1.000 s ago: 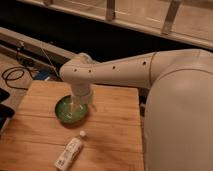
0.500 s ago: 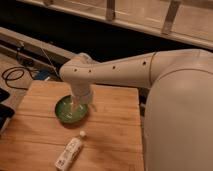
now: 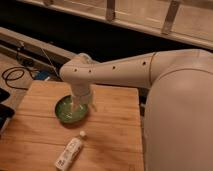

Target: Place the bottle in the ceramic bowl

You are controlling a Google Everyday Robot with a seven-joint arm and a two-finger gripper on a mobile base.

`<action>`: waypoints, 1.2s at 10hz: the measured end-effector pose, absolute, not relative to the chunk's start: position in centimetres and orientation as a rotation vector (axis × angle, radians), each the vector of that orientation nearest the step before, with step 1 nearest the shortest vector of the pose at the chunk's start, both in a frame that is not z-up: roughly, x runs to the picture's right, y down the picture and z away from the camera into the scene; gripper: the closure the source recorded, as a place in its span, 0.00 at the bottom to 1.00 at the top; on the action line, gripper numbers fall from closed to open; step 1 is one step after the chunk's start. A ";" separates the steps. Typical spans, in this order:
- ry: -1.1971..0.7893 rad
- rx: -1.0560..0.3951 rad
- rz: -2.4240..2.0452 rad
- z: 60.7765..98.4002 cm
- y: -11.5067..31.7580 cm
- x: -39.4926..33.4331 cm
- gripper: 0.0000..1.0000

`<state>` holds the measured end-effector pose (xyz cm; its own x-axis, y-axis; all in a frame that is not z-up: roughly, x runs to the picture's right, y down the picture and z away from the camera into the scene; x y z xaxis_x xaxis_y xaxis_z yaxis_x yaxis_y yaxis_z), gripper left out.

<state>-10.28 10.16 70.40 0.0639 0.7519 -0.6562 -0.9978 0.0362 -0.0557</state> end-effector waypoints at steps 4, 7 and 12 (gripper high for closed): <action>0.524 -0.586 1.440 70.3 10.1 -10.3 0.35; 0.447 -0.484 1.493 70.1 11.2 -9.6 0.35; 0.384 -0.439 1.507 69.8 11.7 -9.1 0.35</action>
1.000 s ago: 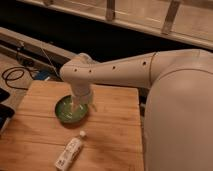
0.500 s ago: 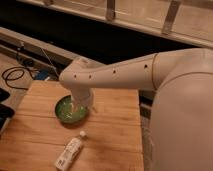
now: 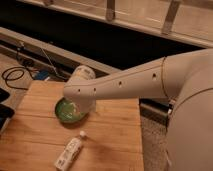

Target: Place the bottle in the ceramic bowl

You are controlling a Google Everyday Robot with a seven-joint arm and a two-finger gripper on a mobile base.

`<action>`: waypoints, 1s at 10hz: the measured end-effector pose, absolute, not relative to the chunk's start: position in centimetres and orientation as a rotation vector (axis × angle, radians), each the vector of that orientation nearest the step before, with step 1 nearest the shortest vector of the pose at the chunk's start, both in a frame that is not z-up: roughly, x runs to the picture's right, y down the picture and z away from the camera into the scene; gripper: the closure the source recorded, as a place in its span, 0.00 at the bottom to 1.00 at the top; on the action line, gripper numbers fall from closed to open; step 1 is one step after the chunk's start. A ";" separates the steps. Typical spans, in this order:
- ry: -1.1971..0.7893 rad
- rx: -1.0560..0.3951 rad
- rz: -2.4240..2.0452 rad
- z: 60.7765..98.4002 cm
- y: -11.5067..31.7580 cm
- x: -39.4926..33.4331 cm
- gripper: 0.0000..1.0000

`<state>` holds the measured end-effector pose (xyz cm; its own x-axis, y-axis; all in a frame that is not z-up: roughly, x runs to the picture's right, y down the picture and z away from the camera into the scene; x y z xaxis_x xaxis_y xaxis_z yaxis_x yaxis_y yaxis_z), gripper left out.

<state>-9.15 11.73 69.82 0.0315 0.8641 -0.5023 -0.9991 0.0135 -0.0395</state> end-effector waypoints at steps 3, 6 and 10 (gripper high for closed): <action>0.384 -0.439 1.506 69.8 11.8 -9.2 0.35; 0.409 -0.477 1.526 70.7 13.0 -8.8 0.35; 0.449 -0.542 1.546 72.3 16.1 -9.1 0.35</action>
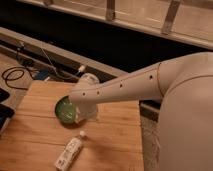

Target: Place the bottle in the ceramic bowl

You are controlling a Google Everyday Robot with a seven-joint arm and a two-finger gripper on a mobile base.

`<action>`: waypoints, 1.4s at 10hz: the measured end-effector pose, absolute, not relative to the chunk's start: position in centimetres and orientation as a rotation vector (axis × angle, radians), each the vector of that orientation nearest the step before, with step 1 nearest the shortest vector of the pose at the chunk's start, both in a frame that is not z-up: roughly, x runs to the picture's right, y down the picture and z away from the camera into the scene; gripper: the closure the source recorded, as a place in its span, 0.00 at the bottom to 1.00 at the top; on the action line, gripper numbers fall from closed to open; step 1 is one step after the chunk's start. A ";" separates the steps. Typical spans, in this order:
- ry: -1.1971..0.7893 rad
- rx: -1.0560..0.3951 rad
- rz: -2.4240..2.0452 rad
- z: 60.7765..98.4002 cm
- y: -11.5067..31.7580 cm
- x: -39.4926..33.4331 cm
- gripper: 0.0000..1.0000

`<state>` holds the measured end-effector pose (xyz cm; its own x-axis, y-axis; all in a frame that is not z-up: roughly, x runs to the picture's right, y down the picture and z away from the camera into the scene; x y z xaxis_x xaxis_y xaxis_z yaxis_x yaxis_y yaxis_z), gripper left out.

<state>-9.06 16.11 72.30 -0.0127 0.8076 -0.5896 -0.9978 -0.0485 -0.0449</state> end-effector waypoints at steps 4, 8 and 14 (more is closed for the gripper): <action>0.450 -0.542 1.549 72.3 16.1 -9.0 0.35; 0.485 -0.596 1.503 73.2 18.2 -10.1 0.35; 0.516 -0.775 1.458 74.3 24.3 -14.0 0.35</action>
